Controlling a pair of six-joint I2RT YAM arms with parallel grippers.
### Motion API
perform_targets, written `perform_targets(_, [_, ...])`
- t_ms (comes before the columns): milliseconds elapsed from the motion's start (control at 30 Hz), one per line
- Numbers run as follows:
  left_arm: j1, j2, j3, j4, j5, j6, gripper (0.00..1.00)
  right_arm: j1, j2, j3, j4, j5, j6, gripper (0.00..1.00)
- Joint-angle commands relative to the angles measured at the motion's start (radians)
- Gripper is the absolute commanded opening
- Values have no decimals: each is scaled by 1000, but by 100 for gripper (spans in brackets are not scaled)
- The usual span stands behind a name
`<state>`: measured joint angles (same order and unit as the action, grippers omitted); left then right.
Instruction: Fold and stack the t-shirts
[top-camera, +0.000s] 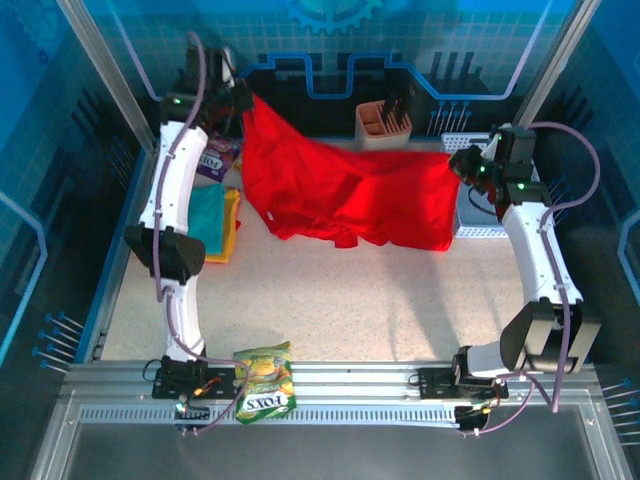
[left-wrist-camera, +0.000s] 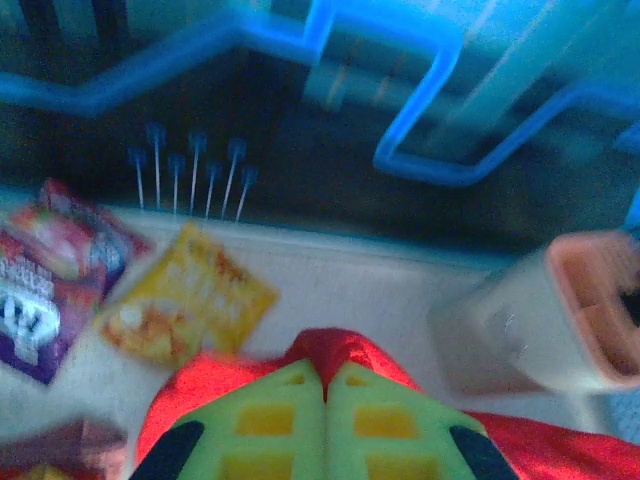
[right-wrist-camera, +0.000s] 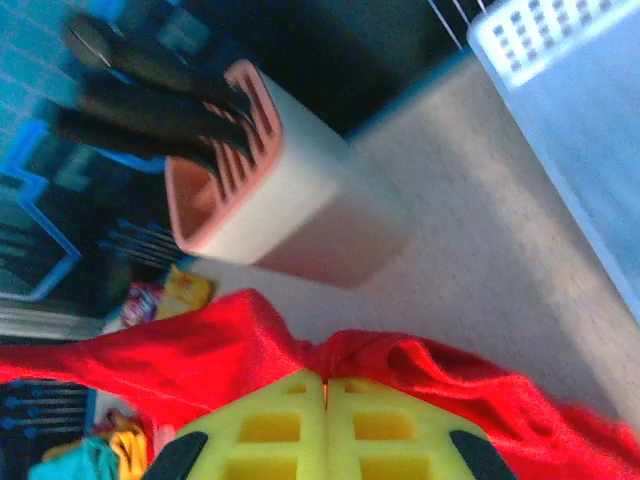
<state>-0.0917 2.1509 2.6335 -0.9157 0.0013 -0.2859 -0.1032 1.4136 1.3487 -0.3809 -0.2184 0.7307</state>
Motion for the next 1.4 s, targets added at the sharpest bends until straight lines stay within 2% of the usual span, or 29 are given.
perform_targets(0, [38,77,211,-167,62,-20,0,-3,32,88,136,-15,66,0])
perform_targets(167, [55,-69,24,-25,120,-36,0,-7,-1,101,297,-37,68,0])
perform_targets(300, [55,-218,-171,78,157,-23,0,-8,-101,-19,449,-59,37,0])
perform_targets(400, [55,-338,-333,187,225,-39,0,-8,-192,-116,480,-51,15,0])
perform_targets(533, [49,-527,-579,298,247,-64,0,-28,-299,-200,297,-2,27,0])
perform_targets(767, [40,-820,-888,266,165,-48,0,-58,-372,-286,-56,-103,51,0])
perform_targets(967, [41,-883,-920,207,133,-31,0,-75,-288,-264,-39,-271,118,0])
perform_targets(1100, [41,-902,-941,170,129,-26,0,-68,-219,-223,-80,-320,125,0])
perform_targets(1200, [41,-951,-1047,206,112,-25,0,-43,-194,-213,-181,-307,78,0])
perform_targets(1367, [41,-983,-1229,253,129,-32,0,16,-246,-325,-260,-255,38,1])
